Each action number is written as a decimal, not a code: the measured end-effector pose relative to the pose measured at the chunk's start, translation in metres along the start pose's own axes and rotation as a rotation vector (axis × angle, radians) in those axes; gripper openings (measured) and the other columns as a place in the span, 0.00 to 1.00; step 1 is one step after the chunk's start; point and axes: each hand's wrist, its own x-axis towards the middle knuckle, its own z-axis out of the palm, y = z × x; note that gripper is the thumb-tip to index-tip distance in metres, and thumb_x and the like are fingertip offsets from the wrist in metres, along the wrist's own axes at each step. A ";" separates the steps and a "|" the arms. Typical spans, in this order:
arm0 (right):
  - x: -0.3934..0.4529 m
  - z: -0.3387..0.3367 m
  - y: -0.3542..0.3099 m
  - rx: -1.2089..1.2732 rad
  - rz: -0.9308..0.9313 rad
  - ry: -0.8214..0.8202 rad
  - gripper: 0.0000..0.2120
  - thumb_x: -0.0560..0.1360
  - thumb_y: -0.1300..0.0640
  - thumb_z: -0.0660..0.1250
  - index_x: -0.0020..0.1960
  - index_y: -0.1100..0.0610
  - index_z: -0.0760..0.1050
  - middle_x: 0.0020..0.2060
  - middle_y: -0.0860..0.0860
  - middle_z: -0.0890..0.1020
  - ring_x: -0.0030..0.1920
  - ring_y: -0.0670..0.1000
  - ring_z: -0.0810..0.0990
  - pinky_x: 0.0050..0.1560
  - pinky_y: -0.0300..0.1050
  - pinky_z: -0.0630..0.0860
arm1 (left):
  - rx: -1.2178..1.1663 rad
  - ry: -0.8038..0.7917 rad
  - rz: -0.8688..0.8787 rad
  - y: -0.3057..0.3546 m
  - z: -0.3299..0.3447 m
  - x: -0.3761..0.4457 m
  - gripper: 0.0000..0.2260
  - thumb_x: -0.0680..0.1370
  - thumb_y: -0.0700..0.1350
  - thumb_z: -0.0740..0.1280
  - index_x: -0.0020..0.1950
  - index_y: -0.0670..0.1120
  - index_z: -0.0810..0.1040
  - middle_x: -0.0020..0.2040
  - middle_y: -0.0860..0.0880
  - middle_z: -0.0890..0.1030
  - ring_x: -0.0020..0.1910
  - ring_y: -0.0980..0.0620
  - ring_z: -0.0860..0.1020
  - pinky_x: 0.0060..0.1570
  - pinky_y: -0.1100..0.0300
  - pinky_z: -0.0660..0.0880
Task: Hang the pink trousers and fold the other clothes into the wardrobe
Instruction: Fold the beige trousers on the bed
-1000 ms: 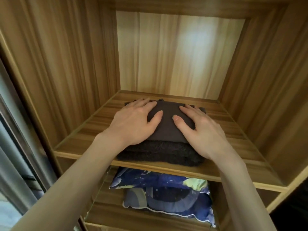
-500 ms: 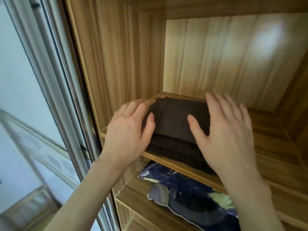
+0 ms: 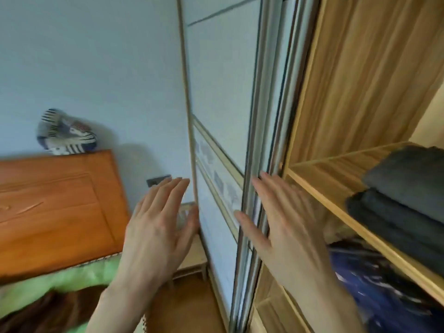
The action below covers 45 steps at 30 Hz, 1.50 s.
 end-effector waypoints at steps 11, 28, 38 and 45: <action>0.032 0.120 -0.164 0.266 -0.403 -0.140 0.30 0.84 0.36 0.56 0.76 0.56 0.71 0.73 0.52 0.75 0.77 0.53 0.69 0.77 0.59 0.65 | 0.349 0.059 -0.366 -0.138 -0.085 -0.116 0.21 0.84 0.52 0.62 0.72 0.41 0.76 0.68 0.44 0.80 0.73 0.43 0.74 0.76 0.48 0.67; -0.022 0.259 -0.389 0.712 -0.909 -0.350 0.27 0.84 0.41 0.61 0.77 0.57 0.70 0.75 0.51 0.73 0.79 0.49 0.65 0.80 0.55 0.61 | 0.594 0.182 -0.980 -0.234 -0.153 -0.347 0.20 0.84 0.53 0.61 0.72 0.44 0.77 0.69 0.47 0.80 0.72 0.45 0.75 0.72 0.48 0.70; -0.085 0.391 -0.444 0.707 -1.236 -0.693 0.28 0.83 0.41 0.60 0.78 0.56 0.68 0.76 0.51 0.73 0.79 0.49 0.64 0.81 0.53 0.56 | 0.627 0.129 -1.349 -0.255 -0.088 -0.456 0.20 0.84 0.51 0.62 0.72 0.42 0.76 0.69 0.45 0.80 0.71 0.44 0.74 0.70 0.46 0.71; -0.143 0.501 -0.451 0.496 -1.435 -0.852 0.37 0.76 0.34 0.61 0.78 0.55 0.67 0.76 0.52 0.73 0.77 0.53 0.68 0.81 0.59 0.56 | 0.603 0.063 -1.559 -0.287 0.002 -0.515 0.20 0.83 0.49 0.64 0.72 0.40 0.75 0.64 0.42 0.81 0.63 0.41 0.77 0.61 0.46 0.74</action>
